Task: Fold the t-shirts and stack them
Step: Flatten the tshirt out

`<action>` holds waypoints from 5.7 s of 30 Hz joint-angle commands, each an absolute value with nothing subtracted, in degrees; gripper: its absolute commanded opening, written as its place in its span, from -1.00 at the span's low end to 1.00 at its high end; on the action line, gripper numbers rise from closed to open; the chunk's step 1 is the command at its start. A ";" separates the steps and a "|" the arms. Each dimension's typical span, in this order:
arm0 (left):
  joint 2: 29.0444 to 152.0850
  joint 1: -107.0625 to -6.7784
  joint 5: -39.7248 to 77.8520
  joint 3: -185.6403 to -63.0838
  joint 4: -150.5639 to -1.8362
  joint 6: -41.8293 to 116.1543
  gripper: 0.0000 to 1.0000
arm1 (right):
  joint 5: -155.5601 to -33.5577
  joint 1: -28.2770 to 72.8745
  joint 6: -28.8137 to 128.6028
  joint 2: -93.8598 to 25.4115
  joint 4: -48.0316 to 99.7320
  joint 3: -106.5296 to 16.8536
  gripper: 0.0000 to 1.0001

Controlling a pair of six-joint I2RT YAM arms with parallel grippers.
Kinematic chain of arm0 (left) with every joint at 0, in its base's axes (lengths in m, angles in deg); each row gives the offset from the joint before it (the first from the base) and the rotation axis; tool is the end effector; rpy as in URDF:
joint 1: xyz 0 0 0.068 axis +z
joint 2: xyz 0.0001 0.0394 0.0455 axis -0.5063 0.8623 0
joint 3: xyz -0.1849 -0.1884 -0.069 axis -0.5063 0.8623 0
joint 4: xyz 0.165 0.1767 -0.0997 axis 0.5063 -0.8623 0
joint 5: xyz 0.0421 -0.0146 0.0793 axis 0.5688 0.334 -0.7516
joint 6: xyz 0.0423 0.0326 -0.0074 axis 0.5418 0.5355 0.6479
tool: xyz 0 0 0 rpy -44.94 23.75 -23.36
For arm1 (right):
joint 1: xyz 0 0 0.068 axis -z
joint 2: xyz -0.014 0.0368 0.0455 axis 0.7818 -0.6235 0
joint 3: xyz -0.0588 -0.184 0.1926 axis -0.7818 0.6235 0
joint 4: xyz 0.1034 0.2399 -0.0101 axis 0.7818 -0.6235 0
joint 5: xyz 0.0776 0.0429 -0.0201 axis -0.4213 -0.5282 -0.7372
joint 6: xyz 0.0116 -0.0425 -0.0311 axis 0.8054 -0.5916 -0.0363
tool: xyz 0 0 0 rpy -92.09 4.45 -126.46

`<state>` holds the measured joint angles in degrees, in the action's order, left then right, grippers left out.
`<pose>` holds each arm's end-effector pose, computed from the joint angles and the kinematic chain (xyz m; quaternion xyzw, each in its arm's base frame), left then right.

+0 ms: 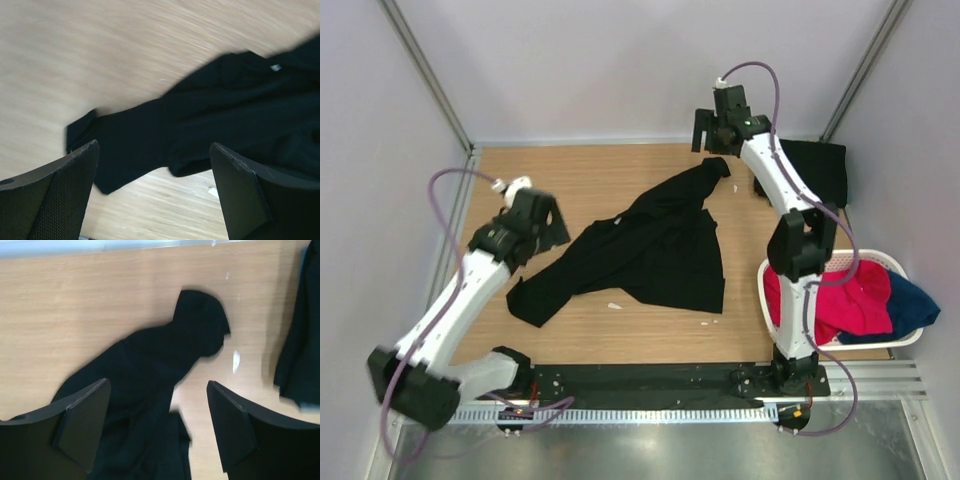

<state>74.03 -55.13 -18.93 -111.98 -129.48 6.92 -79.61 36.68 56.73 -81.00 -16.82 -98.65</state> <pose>0.1843 -0.0654 0.3228 -0.2215 0.8859 0.0215 0.4070 0.4914 0.1246 0.3161 0.0173 0.9107 0.0439 0.4103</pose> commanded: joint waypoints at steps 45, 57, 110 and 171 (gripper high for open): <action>148.59 -62.24 5.80 -166.98 -110.65 40.77 -0.98 | -75.50 25.85 80.35 -42.54 5.01 -16.06 -0.97; 132.94 -47.65 4.30 -149.94 -102.12 27.38 -1.00 | -68.11 26.29 79.73 -27.59 -10.10 -13.32 -0.98; 80.45 -52.66 3.86 -87.36 -107.66 -0.73 0.53 | -77.60 16.53 50.64 -68.98 -1.94 -62.02 0.40; 61.04 -54.33 -12.04 -81.02 -130.42 -19.46 -1.00 | -73.29 14.15 28.31 -65.29 8.16 -56.65 -0.97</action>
